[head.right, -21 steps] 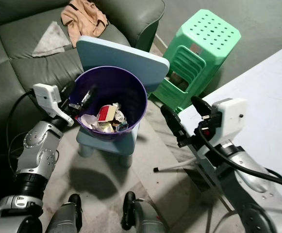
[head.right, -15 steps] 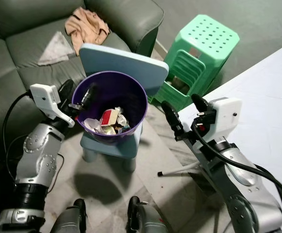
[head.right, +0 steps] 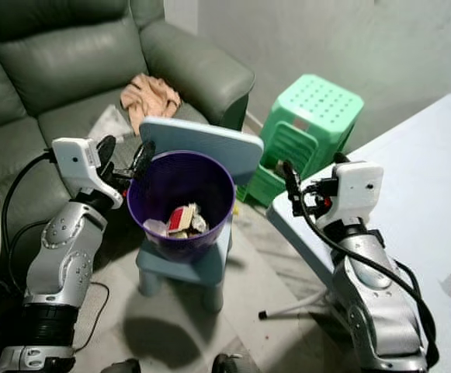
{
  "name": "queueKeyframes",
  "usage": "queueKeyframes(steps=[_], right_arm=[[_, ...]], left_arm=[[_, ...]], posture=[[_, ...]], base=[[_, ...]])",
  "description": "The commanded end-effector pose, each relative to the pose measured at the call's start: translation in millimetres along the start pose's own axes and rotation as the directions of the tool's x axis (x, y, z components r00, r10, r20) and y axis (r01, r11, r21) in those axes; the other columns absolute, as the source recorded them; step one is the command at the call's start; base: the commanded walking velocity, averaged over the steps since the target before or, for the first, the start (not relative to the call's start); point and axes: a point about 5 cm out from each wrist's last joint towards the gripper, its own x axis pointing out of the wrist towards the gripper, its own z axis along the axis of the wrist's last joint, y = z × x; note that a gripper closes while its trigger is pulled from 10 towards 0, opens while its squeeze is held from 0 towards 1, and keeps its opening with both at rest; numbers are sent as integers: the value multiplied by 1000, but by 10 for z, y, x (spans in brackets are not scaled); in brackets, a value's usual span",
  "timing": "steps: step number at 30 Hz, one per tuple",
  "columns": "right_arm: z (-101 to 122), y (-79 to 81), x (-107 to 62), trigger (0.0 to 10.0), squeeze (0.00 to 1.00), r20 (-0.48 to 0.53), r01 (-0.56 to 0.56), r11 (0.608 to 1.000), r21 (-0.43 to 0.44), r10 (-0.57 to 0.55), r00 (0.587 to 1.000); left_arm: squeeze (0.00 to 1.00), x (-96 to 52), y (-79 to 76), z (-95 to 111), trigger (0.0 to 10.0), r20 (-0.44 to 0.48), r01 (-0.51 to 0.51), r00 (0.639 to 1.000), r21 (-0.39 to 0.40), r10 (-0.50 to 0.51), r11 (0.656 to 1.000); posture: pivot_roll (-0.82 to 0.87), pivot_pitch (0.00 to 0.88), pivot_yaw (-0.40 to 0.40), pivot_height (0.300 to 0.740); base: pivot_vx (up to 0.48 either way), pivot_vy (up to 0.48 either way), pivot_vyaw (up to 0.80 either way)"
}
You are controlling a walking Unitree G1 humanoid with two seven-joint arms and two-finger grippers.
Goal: Picking trash to rubbish bin
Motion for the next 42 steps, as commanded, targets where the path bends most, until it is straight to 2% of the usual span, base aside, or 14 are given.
queueKeyframes(steps=[1,5,12,14,17,35,39,42], right_arm=[[-42,15,29,10000,0,-9,12,1000,-17,-12,1000],[-111,55,55,10000,0,-24,25,997,-71,-27,999],[-143,85,83,10000,0,-24,30,997,-77,-31,999],[-164,76,82,10000,0,-40,36,995,-90,-40,998],[-195,81,67,10000,0,-51,40,995,-88,-45,998],[-236,127,73,10000,0,-60,47,994,-102,-53,997],[-239,145,69,10000,0,-60,47,994,-102,-53,997],[-240,165,61,10000,0,-60,43,994,-100,-49,997]], left_arm=[[0,36,20,-23,10000,-32,-35,999,18,35,999],[0,47,69,-42,10000,-42,-58,997,51,60,997],[0,73,69,-28,10000,-38,-58,997,59,60,997],[0,78,71,-37,10000,-43,-66,997,40,68,997],[0,80,70,-49,10000,-49,-67,996,57,70,996],[0,125,70,-79,10000,-64,-86,994,38,88,996],[0,136,27,-74,10000,-68,-57,996,56,61,997],[0,134,19,-94,10000,-81,-54,995,24,56,998]], posture=[[-111,22,-75,740],[-102,6,-71,740],[-109,9,-61,740],[-112,12,-58,740],[-116,20,-55,740],[-124,17,-51,740],[-124,15,-54,740],[-126,13,-54,740]], base=[[0,0,0],[0,0,0],[0,0,0],[0,0,0],[0,0,-708],[0,0,-752],[0,0,-752],[0,-160,-750]])
